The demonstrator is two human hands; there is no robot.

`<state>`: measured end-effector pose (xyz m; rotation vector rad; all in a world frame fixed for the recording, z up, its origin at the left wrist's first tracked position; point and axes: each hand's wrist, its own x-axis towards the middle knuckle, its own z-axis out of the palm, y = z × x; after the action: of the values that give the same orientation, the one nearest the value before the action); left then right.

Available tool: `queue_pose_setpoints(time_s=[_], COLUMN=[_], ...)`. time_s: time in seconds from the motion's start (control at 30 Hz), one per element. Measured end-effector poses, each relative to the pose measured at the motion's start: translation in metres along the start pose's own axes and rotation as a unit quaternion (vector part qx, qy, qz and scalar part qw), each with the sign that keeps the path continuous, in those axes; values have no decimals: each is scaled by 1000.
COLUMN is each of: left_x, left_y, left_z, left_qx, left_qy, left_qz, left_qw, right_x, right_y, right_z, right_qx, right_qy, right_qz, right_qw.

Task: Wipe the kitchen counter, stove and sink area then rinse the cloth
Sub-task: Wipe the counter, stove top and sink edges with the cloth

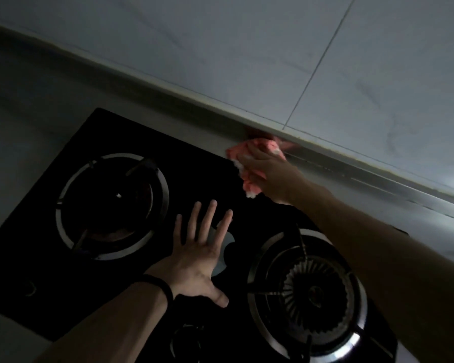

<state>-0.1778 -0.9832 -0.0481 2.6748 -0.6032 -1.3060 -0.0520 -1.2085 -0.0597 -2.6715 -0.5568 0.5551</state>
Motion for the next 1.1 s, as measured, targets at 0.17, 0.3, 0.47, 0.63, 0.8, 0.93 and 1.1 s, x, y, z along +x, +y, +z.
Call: queue_pose_setpoints(time_s=[0.17, 0.3, 0.47, 0.63, 0.8, 0.93, 1.1], left_x=[-2, -5, -7, -6, -9, -7, -2], left_y=[1, 3, 5, 9, 9, 8, 5], left_z=[-3, -7, -10, -13, -13, -11, -8], left_qx=[-16, -21, -22, -13, -7, 0, 4], left_qy=[-18, -34, -50, -63, -67, -66, -51], left_qz=[0, 0, -4, -20, -19, -20, -7], left_qw=[1000, 999, 999, 998, 998, 998, 999], right_x=[-107, -177, -230, -256, -298, -336, -382], right_y=[57, 100, 129, 113, 72, 32, -42], right_z=[-23, -29, -21, 8, 46, 81, 136], right_qx=[14, 38, 18, 57, 68, 73, 119], right_qy=[-31, -37, 0, 86, 144, 167, 217], right_qz=[79, 193, 289, 281, 324, 314, 348], right_qw=[996, 980, 957, 954, 933, 932, 904])
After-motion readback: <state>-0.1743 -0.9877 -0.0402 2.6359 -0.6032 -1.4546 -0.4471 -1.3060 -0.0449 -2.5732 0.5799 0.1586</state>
